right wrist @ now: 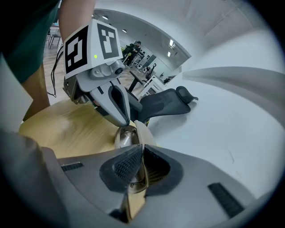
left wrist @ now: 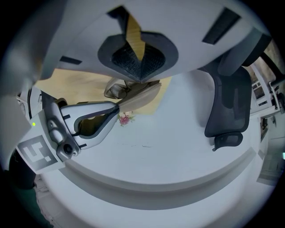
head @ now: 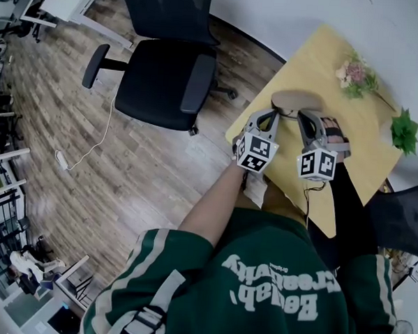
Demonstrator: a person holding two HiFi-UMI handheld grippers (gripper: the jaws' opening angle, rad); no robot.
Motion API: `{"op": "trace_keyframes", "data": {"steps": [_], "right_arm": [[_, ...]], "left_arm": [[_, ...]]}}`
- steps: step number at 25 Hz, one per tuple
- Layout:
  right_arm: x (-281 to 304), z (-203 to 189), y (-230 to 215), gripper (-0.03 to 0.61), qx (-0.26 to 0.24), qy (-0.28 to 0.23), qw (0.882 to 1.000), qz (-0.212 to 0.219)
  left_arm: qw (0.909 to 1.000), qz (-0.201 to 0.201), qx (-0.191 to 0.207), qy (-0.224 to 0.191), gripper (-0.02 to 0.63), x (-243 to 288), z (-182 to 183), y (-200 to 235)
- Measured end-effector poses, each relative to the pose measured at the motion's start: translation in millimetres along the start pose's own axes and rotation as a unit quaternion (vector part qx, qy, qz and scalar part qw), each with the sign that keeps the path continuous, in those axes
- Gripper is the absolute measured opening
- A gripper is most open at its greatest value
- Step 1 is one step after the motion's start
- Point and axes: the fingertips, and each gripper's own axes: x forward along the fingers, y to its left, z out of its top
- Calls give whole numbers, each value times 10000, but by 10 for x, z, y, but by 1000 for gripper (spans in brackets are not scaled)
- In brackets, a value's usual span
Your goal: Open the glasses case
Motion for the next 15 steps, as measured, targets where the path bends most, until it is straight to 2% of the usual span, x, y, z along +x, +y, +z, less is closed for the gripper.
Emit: {"op": "trace_keyframes", "data": {"steps": [4, 15], "right_arm": [[4, 6, 1, 25, 16, -3, 10000, -32], [-35, -16, 25, 29, 2, 4, 10000, -82]], "left_arm": [[9999, -99, -15, -108, 14, -7, 63, -26], [9997, -167, -121, 103, 14, 56, -97, -79]]}}
